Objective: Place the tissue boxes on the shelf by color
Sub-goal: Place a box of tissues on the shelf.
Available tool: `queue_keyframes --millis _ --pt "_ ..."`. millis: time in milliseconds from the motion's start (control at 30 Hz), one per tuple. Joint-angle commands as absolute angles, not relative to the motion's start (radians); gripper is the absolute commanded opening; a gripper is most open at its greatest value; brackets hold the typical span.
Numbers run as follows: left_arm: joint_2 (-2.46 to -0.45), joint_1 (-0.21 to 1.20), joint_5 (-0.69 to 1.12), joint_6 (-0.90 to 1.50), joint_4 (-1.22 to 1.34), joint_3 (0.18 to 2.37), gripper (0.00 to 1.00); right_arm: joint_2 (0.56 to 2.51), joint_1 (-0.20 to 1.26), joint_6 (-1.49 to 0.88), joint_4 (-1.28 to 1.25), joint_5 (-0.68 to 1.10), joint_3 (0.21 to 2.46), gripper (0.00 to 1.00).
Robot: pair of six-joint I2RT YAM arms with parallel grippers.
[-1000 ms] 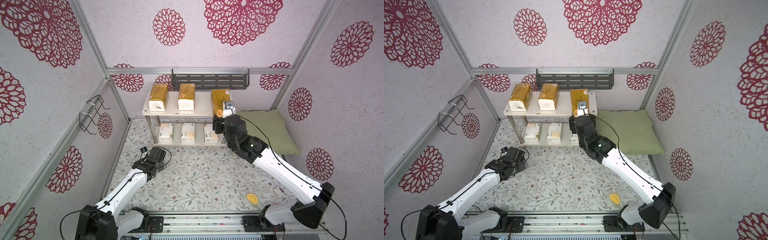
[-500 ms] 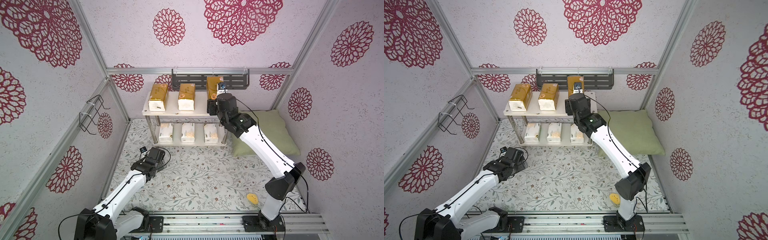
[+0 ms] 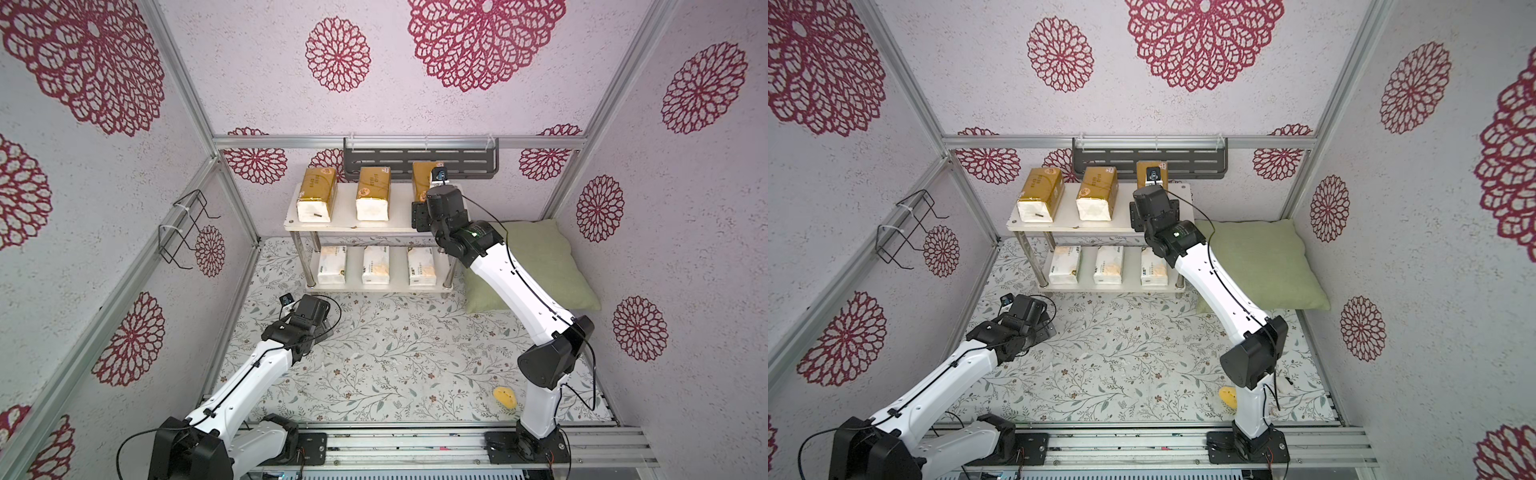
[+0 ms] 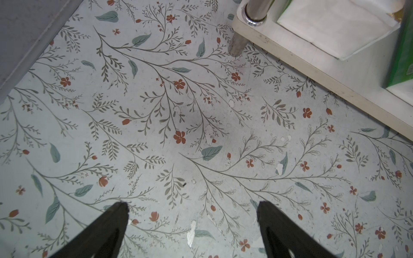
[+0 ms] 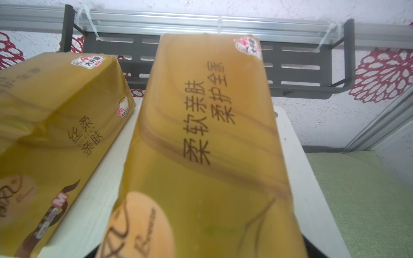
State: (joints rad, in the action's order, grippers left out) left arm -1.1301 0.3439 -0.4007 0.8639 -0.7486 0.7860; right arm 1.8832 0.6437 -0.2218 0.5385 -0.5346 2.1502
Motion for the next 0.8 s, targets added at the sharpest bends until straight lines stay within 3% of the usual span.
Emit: queue_keyframes --millis 0,433,633,767 --pt "-1.13 0.338 -0.403 0.859 -0.754 0.805 0.97 1.845 0.636 -0.242 0.502 -0.551 2.175 0.79" --pt "-1.133 0.338 -0.386 0.868 -0.744 0.79 0.97 1.809 0.635 -0.26 0.444 -0.572 2.086 0.83" --pt "-1.133 0.338 -0.378 0.871 -0.74 0.792 0.97 1.793 0.635 -0.271 0.419 -0.579 2.064 0.98" --pt "-1.132 0.339 -0.377 0.871 -0.739 0.789 0.98 1.778 0.636 -0.273 0.391 -0.588 2.038 0.99"
